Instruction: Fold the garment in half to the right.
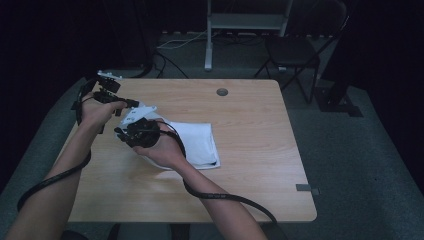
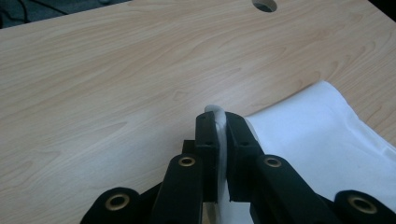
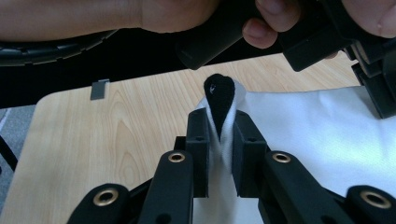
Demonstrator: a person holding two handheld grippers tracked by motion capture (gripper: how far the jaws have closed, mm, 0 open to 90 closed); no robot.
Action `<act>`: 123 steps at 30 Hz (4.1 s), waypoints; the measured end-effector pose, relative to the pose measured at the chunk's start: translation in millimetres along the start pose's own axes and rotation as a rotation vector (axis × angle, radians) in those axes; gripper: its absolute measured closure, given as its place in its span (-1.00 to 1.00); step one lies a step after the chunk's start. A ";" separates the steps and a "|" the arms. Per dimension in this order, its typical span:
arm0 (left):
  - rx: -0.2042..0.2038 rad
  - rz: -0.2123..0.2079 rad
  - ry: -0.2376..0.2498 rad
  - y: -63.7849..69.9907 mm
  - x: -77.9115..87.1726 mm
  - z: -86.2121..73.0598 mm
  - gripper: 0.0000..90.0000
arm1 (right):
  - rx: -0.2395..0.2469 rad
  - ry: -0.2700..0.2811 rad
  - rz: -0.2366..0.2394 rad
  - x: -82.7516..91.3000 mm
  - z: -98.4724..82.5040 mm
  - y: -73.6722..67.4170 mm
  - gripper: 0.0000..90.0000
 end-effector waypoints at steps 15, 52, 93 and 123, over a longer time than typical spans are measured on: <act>-0.003 0.051 -0.032 -6.1 12.0 -3.3 0.89 | -0.026 0.032 0.040 0.5 8.5 -3.7 0.77; -0.029 0.117 -0.054 -8.4 28.6 2.7 0.89 | -0.017 0.042 0.034 -0.4 28.2 -7.6 0.77; -0.120 0.286 -0.132 20.9 10.5 30.4 0.89 | -0.077 0.059 -0.007 35.1 4.6 16.5 0.76; -0.205 0.299 -0.178 57.2 -18.3 50.4 0.89 | -0.108 0.047 -0.042 55.7 -24.0 28.3 0.76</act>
Point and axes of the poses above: each handheld gripper's, and its own axes: x roughly backward along the jaws, z roughly out of its top, y roughly to its right, the point moved 5 cm from there along -x, roughly forward along the jaws, and after that the axes turned 13 degrees about -y, right-handed, at the moved point
